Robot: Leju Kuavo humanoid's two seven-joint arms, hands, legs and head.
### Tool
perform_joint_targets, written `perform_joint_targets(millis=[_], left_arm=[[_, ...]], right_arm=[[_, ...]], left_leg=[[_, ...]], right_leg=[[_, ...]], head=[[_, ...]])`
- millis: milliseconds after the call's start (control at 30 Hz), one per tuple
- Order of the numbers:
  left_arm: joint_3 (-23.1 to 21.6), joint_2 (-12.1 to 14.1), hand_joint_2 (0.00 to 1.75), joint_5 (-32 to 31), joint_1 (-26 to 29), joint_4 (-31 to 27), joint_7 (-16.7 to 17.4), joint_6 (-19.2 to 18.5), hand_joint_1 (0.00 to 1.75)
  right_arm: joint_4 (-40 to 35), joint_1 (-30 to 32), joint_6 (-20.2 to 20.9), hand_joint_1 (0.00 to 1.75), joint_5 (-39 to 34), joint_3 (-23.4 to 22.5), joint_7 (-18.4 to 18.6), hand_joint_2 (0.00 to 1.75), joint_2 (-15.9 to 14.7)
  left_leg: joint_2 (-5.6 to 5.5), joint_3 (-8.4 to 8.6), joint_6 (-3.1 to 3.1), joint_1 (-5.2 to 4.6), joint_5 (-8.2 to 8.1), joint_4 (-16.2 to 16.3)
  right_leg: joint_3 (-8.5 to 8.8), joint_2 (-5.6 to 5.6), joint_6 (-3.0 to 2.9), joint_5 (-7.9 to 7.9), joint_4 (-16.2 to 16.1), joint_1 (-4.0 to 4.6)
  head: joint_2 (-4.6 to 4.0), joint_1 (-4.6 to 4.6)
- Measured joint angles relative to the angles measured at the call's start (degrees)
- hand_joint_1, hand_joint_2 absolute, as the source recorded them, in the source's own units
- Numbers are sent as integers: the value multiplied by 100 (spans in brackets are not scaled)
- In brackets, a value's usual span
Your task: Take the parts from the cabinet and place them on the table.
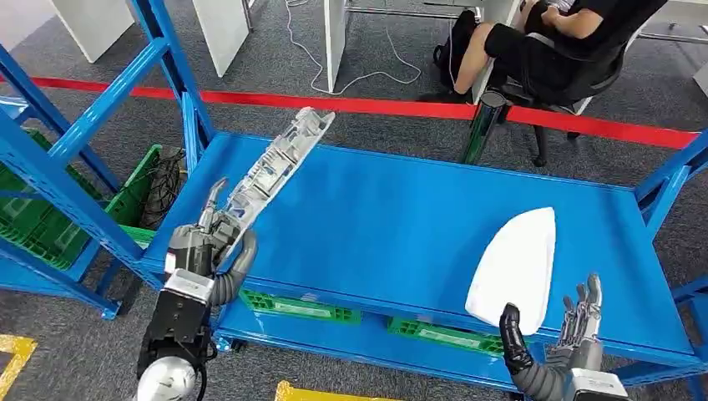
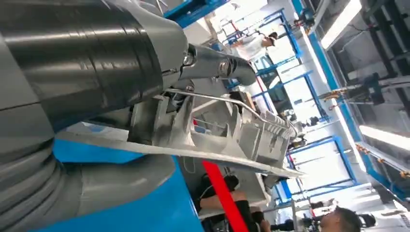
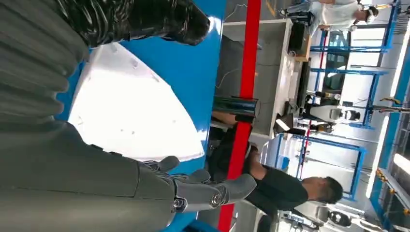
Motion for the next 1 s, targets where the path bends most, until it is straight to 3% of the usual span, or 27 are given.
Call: perform_joint_targets(millis=[133,167,200,267,300,333,367,400,467,500,533,567,633,667,700,733,800,833,867,900,933,967,1000], left_arm=[[13,11,175,9,8,-74,-15,13,175],[13,9,175,9,9,-81,-20,17,175],[13,9,175,11,11,-90,-24,24,175],[17,9,175,46,22,-105,-42,66,175],[22,11,175,48,29,-105,-55,70,175],[24,15,175,55,37,-105,-66,72,175],[24,17,175,63,49,-105,-79,72,175],[24,17,175,74,65,-107,-101,74,175],[24,17,175,100,70,-125,-131,81,175],[26,15,175,107,74,-138,-146,81,175],[28,13,175,107,80,-155,-162,83,175],[28,13,175,107,81,-168,-175,83,175],[28,13,175,114,82,-177,-194,83,175],[28,15,175,118,89,-192,-197,83,175],[28,15,175,120,98,-201,-199,85,175],[26,15,175,122,90,-212,-201,85,173],[26,17,175,125,87,-223,-205,87,168],[26,20,175,131,91,-223,-205,90,166],[26,22,175,142,91,-223,-205,92,164],[26,24,175,153,92,-223,-205,92,164],[26,24,175,155,92,-223,-205,92,162],[26,26,175,162,90,-223,-205,92,161],[26,26,175,177,84,-234,-205,92,161]], right_arm=[[-22,11,0,0,-15,0,-42,175,15],[-37,16,0,0,-15,-2,-59,175,15],[-50,31,0,0,-15,-2,-72,175,15],[-55,34,-2,0,-17,-4,-90,175,15],[-55,48,-2,0,-20,-4,-92,175,17],[-55,65,-2,0,-20,-4,-94,175,17],[-55,76,-2,0,-20,-4,-94,175,17],[-55,77,-2,0,-24,-7,-96,175,20],[-55,75,-2,0,-26,-7,-109,175,20],[-59,70,-2,0,-26,-7,-111,175,20],[-59,63,-2,0,-28,-7,-111,175,22],[-77,72,-2,0,-26,-7,-120,175,22],[-83,65,0,0,-28,-7,-122,175,22],[-94,67,0,0,-28,-7,-122,175,26],[-96,54,0,0,-28,-7,-127,175,35],[-96,55,0,0,-28,-7,-127,175,46],[-98,69,0,0,-31,-9,-127,175,59],[-98,69,0,0,-31,-9,-127,175,61],[-98,70,0,0,-31,-9,-127,175,61],[-96,72,0,0,-31,-9,-127,175,61],[-98,73,0,0,-31,-9,-127,175,63],[-96,73,0,0,-31,-9,-127,175,70],[-101,72,0,0,-31,-9,-129,175,77]], left_leg=[[0,6,67,-17,34,-3],[20,33,98,41,78,-78],[32,38,114,42,95,-99],[33,20,128,40,104,-95],[35,4,130,36,106,-87],[36,-18,130,35,107,-70],[35,-38,129,35,107,-48],[33,-60,129,35,108,-26],[13,-96,112,35,119,14],[8,-106,94,39,130,30],[3,-133,49,28,159,27],[6,-139,1,54,190,24],[1,-145,-82,79,256,0],[-9,-156,-125,57,280,-11],[33,-208,-139,70,138,57],[85,-338,-156,70,-166,312],[117,-592,-203,106,-770,1203],[122,-666,-237,122,-907,1543],[130,-663,-261,142,-898,1736],[140,-532,-281,163,-751,1668],[154,-281,-303,186,-552,1375],[176,46,-330,205,-397,943],[206,419,-362,238,-379,439]], right_leg=[[19,2,71,39,-18,-21],[13,11,85,-9,15,-8],[-96,6,96,-168,147,-10],[-373,4,120,-681,945,-35],[-535,4,130,-879,1392,-40],[-642,4,140,-974,1714,-39],[-624,4,137,-936,1760,-42],[-495,4,129,-791,1553,-46],[63,8,74,-362,555,-41],[303,30,23,-372,74,-27],[439,35,20,-347,49,10],[378,37,-12,-307,53,32],[350,36,-69,-279,39,62],[294,17,-133,-200,-58,29],[348,-33,-160,-127,-102,-4],[290,-33,-213,-90,-122,-4],[168,-58,-236,8,-114,-5],[103,-68,-232,51,-108,-6],[30,-81,-216,97,-95,-11],[-42,-91,-194,137,-77,-22],[-113,-96,-159,170,-45,-45],[-176,-97,-129,193,1,-70],[-237,-97,-98,206,69,-85]], head=[[0,-15],[0,-20],[0,-4],[0,90],[0,94],[0,87],[0,103],[0,127],[0,151],[0,171],[0,151],[0,124],[0,164],[0,162],[0,151],[0,98],[0,7],[0,-9],[0,-37],[0,-55],[0,-66],[0,-68],[0,-98]])
